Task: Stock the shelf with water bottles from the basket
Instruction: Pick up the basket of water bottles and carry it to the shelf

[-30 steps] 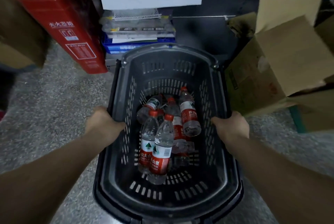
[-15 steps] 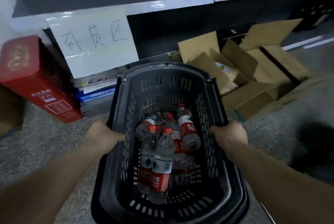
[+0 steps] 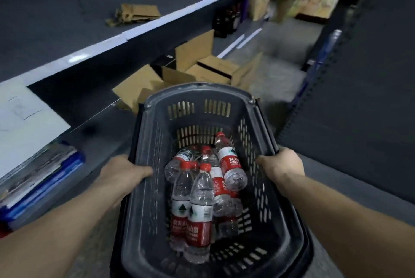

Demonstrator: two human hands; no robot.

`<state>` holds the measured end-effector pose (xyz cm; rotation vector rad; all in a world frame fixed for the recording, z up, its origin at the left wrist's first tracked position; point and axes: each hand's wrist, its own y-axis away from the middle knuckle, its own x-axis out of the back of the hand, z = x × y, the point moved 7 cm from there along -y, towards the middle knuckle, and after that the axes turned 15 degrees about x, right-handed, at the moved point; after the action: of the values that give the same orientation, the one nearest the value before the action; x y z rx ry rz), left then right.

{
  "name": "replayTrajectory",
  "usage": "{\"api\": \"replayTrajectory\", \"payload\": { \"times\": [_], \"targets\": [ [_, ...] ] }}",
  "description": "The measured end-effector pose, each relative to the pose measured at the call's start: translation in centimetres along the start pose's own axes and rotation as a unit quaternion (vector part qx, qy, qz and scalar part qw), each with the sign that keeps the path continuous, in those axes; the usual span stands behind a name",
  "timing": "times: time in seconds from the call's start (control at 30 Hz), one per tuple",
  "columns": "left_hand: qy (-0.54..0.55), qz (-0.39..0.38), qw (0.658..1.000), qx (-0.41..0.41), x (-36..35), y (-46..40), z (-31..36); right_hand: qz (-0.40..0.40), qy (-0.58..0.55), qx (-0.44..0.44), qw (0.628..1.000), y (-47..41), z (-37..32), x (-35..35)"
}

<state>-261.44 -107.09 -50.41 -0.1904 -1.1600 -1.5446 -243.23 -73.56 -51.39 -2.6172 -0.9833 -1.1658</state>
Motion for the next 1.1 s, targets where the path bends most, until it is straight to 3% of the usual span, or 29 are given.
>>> {"api": "replayTrajectory", "payload": {
  "times": [0.33, 0.7, 1.1],
  "targets": [
    [-0.138, -0.066, 0.979, -0.137, -16.4, 16.7, 7.8, 0.135, 0.0, -0.137, 0.981, 10.4, 18.6, 20.5],
    [-0.241, -0.13, 0.927, -0.255, -36.3, 43.3, 8.8, 0.249, -0.002, -0.249, 0.936, 26.7, 40.3, 42.4],
    [-0.284, -0.195, 0.873, -0.346, -50.4, 69.8, 7.7, 0.341, -0.026, -0.317, 0.885, 42.8, 55.5, 61.0]
  ]
}}
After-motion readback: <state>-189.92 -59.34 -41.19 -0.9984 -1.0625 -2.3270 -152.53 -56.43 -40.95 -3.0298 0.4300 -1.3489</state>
